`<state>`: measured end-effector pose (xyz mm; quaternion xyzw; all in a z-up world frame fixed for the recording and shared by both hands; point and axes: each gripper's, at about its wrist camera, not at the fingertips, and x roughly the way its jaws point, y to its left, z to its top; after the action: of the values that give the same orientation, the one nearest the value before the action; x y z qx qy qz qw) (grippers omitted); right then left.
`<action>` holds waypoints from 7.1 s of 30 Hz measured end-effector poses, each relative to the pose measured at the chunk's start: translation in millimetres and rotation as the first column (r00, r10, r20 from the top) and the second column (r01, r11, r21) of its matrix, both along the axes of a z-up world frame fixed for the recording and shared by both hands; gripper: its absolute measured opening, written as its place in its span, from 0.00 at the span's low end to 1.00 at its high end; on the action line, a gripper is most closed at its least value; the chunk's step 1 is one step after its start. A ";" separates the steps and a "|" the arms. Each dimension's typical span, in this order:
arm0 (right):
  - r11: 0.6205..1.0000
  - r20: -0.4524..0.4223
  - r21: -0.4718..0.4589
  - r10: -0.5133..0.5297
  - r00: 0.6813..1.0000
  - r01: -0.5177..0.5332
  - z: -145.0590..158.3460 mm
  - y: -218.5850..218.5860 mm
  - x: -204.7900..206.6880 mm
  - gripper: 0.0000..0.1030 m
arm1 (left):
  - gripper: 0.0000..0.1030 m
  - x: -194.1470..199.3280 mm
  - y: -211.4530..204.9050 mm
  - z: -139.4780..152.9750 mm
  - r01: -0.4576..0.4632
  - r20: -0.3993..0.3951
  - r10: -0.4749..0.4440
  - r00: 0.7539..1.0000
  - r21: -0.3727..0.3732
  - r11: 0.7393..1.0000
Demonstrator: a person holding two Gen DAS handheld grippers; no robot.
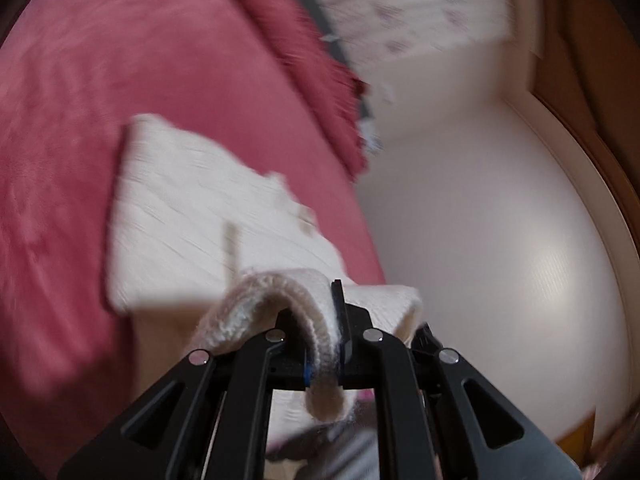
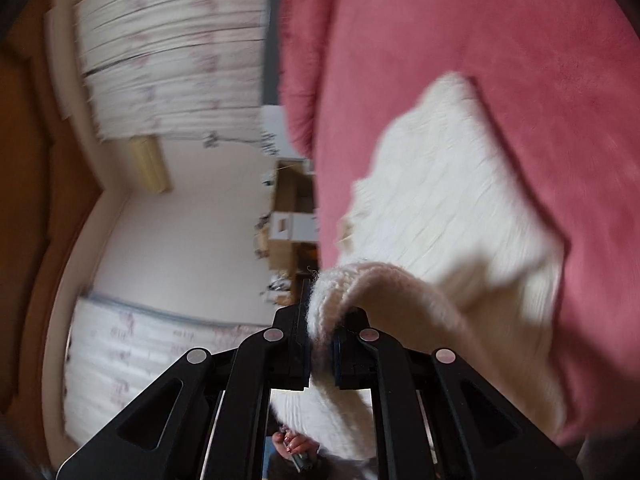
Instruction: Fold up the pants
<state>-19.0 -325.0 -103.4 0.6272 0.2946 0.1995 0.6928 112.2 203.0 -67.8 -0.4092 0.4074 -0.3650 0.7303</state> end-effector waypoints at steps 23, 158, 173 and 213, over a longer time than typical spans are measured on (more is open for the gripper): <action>0.784 0.094 -0.604 -0.104 0.990 0.140 38.3 -1.8 26.5 0.57 | 0.61 35.6 -2.7 6.4 -0.196 0.120 0.165 0.979 0.326 0.925; 0.121 -0.104 -0.988 -0.058 0.993 -0.096 27.1 83.0 85.9 0.45 | 0.98 10.7 -122.5 1.4 -0.354 0.355 0.086 0.931 0.819 0.451; 0.275 -0.019 -0.961 -0.109 0.994 0.012 47.1 46.5 29.9 0.78 | 0.98 -30.3 -114.3 4.9 -0.387 0.399 0.089 0.913 0.775 0.500; 0.852 -0.076 -0.522 -0.004 0.997 -0.037 -5.2 -22.7 -5.0 0.68 | 0.98 -72.9 -88.5 19.4 -0.392 0.431 0.073 0.899 0.719 0.574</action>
<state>-24.0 -347.7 -108.6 0.4198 0.3687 0.0943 0.8240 39.3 114.5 -48.4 -0.0216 0.3287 -0.1131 0.9374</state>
